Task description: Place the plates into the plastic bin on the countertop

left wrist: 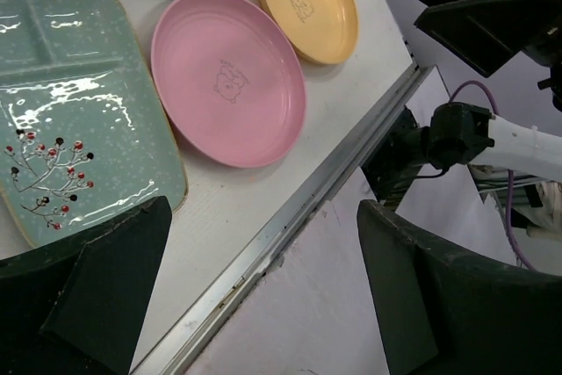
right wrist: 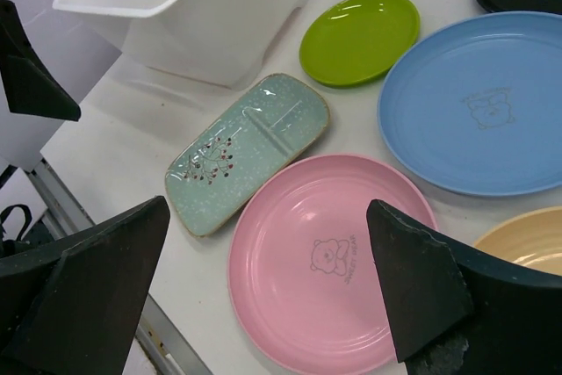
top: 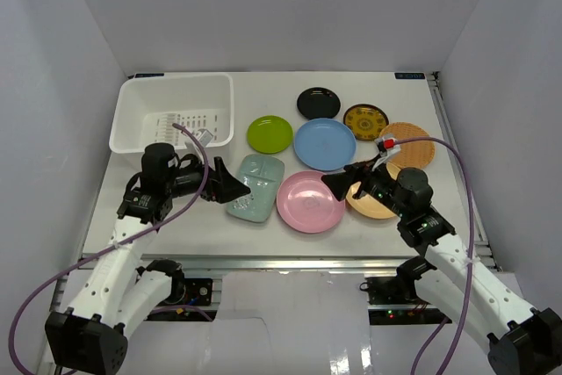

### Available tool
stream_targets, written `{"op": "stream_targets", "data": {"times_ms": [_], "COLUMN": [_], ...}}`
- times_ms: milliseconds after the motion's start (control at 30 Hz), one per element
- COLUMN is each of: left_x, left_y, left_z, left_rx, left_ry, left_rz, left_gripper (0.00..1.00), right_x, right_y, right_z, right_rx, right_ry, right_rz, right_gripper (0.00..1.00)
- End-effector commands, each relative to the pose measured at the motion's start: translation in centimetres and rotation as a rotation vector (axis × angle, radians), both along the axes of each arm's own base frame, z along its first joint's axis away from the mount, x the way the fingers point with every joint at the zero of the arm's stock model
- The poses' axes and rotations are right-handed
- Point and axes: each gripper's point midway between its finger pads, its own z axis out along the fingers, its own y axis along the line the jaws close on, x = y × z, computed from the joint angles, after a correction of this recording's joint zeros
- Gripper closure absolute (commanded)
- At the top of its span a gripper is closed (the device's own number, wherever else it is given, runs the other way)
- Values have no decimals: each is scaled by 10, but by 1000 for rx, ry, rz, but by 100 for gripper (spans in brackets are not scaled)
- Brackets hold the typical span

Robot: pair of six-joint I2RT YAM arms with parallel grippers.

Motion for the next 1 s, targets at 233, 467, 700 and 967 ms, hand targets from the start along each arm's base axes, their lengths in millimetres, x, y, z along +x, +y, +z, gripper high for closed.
{"op": "stream_targets", "data": {"times_ms": [233, 467, 700, 967], "left_x": [23, 33, 51, 57], "left_y": [17, 23, 46, 60], "left_z": [-50, -78, -119, -146], "left_rx": [122, 178, 321, 417], "left_ry": [170, 257, 287, 332], "left_rz": [168, 221, 348, 410], "left_gripper": [2, 2, 13, 21], "right_x": [1, -3, -5, -10], "right_y": [-5, 4, 4, 10], "right_z": [1, -4, -4, -4], "right_rx": [41, 60, 70, 83], "right_ry": [-22, -18, -33, -47], "right_rz": [-44, 15, 22, 69], "right_gripper": [6, 7, 7, 8]}}
